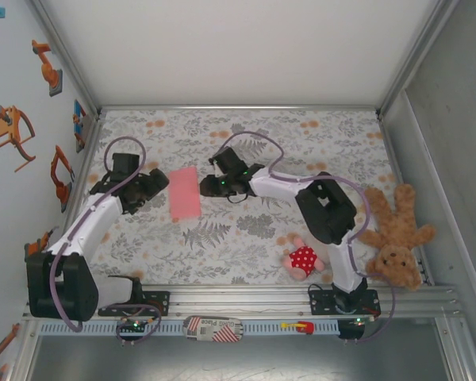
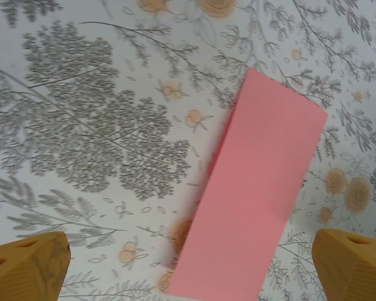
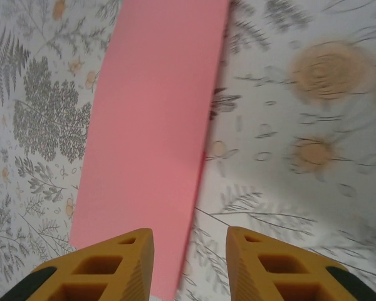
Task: Fold a paper plane with a square sheet of paper (pick it up from the middle)
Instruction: Move the paper to the center of the table.
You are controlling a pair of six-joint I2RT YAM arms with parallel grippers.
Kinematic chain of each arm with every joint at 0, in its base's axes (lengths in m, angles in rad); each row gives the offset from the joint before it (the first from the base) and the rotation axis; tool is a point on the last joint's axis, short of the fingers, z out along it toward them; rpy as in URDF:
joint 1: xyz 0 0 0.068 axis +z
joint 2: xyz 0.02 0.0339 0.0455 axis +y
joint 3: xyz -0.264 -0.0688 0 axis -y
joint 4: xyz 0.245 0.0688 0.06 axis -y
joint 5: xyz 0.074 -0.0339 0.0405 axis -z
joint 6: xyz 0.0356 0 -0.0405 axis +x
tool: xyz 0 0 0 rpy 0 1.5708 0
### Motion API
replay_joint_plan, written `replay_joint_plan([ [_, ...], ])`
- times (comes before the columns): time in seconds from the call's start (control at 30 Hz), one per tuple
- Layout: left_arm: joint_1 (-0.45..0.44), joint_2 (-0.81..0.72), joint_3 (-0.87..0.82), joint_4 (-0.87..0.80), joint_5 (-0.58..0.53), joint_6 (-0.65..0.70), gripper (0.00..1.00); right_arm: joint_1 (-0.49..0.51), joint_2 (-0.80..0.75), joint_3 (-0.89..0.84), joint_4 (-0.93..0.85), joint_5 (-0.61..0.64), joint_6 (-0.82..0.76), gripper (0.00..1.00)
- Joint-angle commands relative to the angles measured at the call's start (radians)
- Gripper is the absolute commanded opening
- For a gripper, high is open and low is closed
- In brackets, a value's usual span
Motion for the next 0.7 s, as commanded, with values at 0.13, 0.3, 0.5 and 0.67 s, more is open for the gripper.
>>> replay_joint_plan([
  [0.13,0.047,-0.063,-0.033,-0.05,0.065,0.045,0.98,0.035,0.152,0.221,-0.062,0.019,-0.007,0.31],
  [0.3,0.052,-0.067,-0.04,-0.051,0.103,0.047,0.98,0.034,0.224,0.31,-0.105,0.046,-0.01,0.31],
  [0.5,0.052,-0.061,-0.04,-0.05,0.153,0.037,0.97,0.034,0.257,0.34,-0.188,0.07,-0.031,0.31],
  [0.67,0.052,-0.081,-0.047,-0.059,0.179,0.035,0.97,0.018,0.263,0.326,-0.252,0.098,-0.021,0.31],
])
